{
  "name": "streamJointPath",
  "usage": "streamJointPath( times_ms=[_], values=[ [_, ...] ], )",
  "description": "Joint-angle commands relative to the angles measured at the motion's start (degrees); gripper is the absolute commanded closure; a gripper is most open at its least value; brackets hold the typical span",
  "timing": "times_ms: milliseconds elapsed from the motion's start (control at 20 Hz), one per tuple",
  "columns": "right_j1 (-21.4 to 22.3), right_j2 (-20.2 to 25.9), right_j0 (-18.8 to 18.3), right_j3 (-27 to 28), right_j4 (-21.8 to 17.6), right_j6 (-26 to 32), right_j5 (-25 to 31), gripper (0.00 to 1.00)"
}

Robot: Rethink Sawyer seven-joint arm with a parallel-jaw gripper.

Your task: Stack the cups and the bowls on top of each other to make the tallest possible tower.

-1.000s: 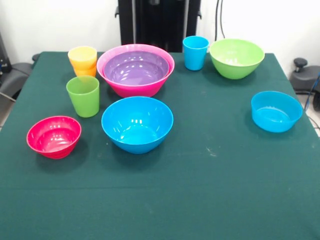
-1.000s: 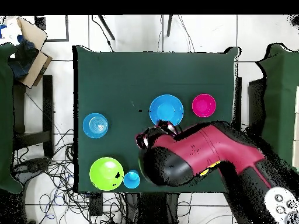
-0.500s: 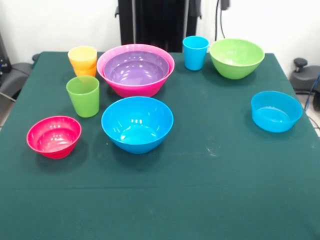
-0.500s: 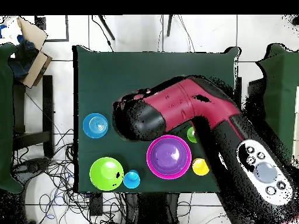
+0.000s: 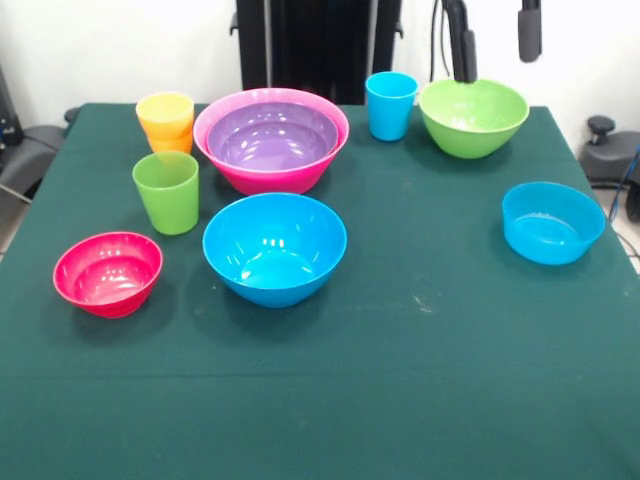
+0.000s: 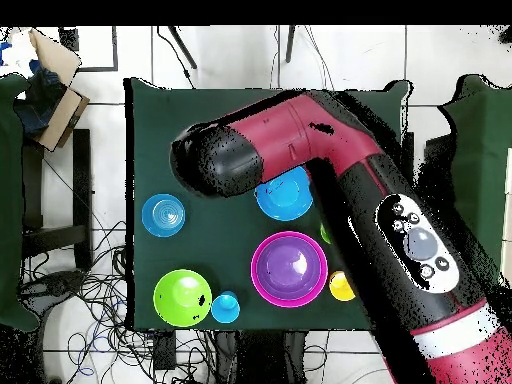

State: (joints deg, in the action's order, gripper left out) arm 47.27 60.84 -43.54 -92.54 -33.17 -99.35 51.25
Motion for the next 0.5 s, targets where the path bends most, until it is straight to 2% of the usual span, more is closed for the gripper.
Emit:
streamJointPath(
  times_ms=[50, 500],
  values=[
    [-6.6, -8.4, 1.0, 5.9, -2.4, 5.2, 4.3, 0.0],
    [-8.5, -8.7, 1.1, 10.2, -3.8, 12.3, 6.4, 0.0]
  ],
)
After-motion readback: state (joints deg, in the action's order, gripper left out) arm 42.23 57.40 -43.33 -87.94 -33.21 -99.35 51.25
